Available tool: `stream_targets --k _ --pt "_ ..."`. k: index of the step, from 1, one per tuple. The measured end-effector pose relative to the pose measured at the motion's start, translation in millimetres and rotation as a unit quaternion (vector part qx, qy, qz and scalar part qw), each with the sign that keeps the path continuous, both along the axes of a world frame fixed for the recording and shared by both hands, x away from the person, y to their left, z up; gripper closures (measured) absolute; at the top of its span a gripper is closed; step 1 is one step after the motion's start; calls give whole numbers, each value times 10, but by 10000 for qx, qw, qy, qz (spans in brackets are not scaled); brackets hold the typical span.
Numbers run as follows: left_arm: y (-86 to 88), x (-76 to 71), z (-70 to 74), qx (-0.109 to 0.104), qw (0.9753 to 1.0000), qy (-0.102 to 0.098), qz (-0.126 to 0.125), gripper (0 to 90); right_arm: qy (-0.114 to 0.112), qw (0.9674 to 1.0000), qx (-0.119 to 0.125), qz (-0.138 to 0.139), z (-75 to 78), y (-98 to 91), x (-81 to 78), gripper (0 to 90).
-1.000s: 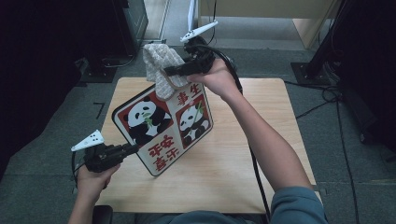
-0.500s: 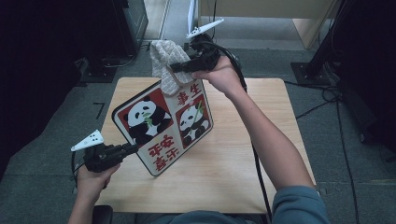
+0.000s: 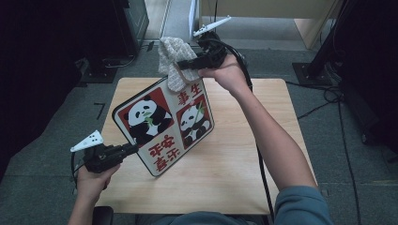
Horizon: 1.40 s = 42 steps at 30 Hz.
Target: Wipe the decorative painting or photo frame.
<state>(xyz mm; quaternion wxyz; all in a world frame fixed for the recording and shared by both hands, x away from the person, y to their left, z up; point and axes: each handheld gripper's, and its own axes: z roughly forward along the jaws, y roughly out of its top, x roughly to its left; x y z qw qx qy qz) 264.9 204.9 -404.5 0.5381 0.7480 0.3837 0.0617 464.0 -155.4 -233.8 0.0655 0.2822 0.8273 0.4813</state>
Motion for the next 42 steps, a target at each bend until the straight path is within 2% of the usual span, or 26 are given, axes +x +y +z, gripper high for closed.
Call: stream_targets --k 16,23,28,32,37,42 --pt "8 4 -2 6 10000 -5 -1 782 1 9995 -134 -288 32 -178 81 638" --pt "22 5 -6 11 10000 -5 23 782 35 9993 -96 -363 4 -289 106 638" --pt "22 1 -7 35 10000 -14 27 782 -15 9987 -183 -482 -26 -388 119 636" --pt "26 5 -9 29 10000 -13 28 781 106 9980 -163 -600 -80 -470 151 637" --pt "26 5 -9 30 10000 -9 26 781 112 9975 -185 -675 -125 -510 174 637" --pt "26 8 -9 33 10000 -11 32 781 229 9970 -142 -728 -195 -550 197 639"
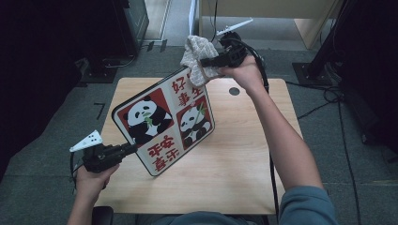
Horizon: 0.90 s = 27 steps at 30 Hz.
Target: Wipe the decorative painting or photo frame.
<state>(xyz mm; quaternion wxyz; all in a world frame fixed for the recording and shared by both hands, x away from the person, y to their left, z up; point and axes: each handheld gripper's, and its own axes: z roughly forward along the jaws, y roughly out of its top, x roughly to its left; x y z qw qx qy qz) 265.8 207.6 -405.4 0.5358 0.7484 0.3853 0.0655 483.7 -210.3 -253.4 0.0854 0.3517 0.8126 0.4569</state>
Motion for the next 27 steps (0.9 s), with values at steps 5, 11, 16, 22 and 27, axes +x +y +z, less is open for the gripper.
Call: stream_targets --k 5,11,16,22,27 --pt "-3 -2 1 3 10000 3 6 781 -5 10000 23 -13 -41 -19 -7 640" --pt "0 0 2 15 10000 -2 9 781 116 9999 27 -80 -102 -61 16 642" --pt "-1 1 1 14 10000 -2 14 781 152 9998 35 -122 -137 -68 15 644" --pt "0 0 3 28 10000 -3 15 781 133 9998 15 -151 -188 -80 0 648" --pt "-3 -1 1 33 10000 -1 13 781 222 9996 43 -174 -245 -108 -6 650"
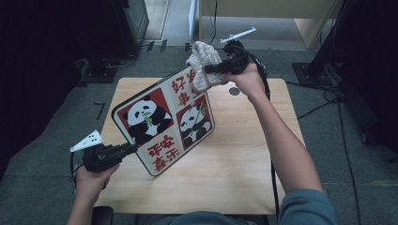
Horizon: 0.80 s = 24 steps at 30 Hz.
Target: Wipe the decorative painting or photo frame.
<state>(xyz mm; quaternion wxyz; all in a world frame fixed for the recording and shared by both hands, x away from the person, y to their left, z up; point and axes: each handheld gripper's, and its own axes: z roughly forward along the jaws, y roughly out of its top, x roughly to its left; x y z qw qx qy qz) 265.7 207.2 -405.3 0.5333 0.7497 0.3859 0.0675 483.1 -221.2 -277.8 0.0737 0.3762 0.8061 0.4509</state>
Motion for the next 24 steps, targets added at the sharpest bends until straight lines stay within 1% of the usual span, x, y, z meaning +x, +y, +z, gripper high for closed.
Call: stream_targets --k 2,4,5,7,12,16,18,20,22,24 --pt "-1 1 -1 1 10000 -2 -1 781 22 10000 9 1 -5 0 -3 650" --pt "-1 0 0 10 10000 -1 2 781 13 10000 -17 4 -6 4 -11 650" --pt "-2 -1 0 11 10000 -3 9 781 -42 10000 -60 24 -15 13 -21 651" --pt "-3 -1 0 2 10000 -3 13 781 -20 10000 -87 34 -35 12 -27 652" --pt "-5 -3 -1 1 10000 1 12 781 52 10000 21 32 -92 -15 -35 652" --pt "-3 -2 -1 16 10000 1 -7 781 31 10000 15 15 -125 -27 -47 652" --pt "-4 -3 -1 14 10000 5 -8 782 118 9999 -6 18 -145 -37 -41 652" --pt "-4 -2 -2 18 10000 -1 -10 782 85 10000 -12 -29 -149 -43 -54 653" --pt "-5 -2 -4 21 10000 -3 -16 781 26 10000 -38 -16 -153 -26 -76 653" --pt "-4 -2 -2 26 10000 -5 -19 781 18 10000 -40 -13 -157 -23 -81 652"
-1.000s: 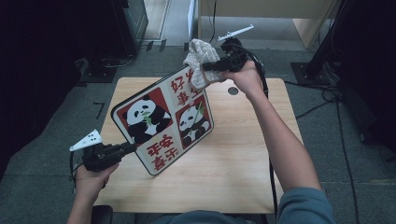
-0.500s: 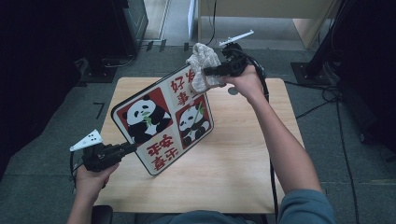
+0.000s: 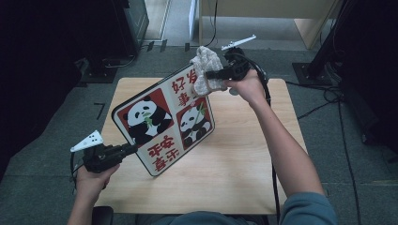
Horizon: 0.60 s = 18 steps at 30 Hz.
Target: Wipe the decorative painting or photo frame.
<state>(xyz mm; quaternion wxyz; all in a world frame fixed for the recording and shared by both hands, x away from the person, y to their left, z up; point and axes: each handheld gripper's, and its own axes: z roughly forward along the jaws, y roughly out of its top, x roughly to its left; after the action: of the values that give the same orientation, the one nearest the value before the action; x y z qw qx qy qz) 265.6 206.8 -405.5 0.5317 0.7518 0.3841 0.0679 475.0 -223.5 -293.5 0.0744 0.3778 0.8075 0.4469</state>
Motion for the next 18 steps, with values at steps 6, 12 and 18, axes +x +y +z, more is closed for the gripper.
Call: stream_targets --k 6,12,18 --pt "-4 -2 -1 -6 10000 -3 24 782 121 9999 76 5 -72 -39 4 654" --pt "-3 0 -2 -8 10000 1 26 782 258 9996 109 -11 -128 -51 8 653" --pt "-11 -1 -3 17 10000 -8 16 781 206 9997 160 4 -176 -63 -29 654"
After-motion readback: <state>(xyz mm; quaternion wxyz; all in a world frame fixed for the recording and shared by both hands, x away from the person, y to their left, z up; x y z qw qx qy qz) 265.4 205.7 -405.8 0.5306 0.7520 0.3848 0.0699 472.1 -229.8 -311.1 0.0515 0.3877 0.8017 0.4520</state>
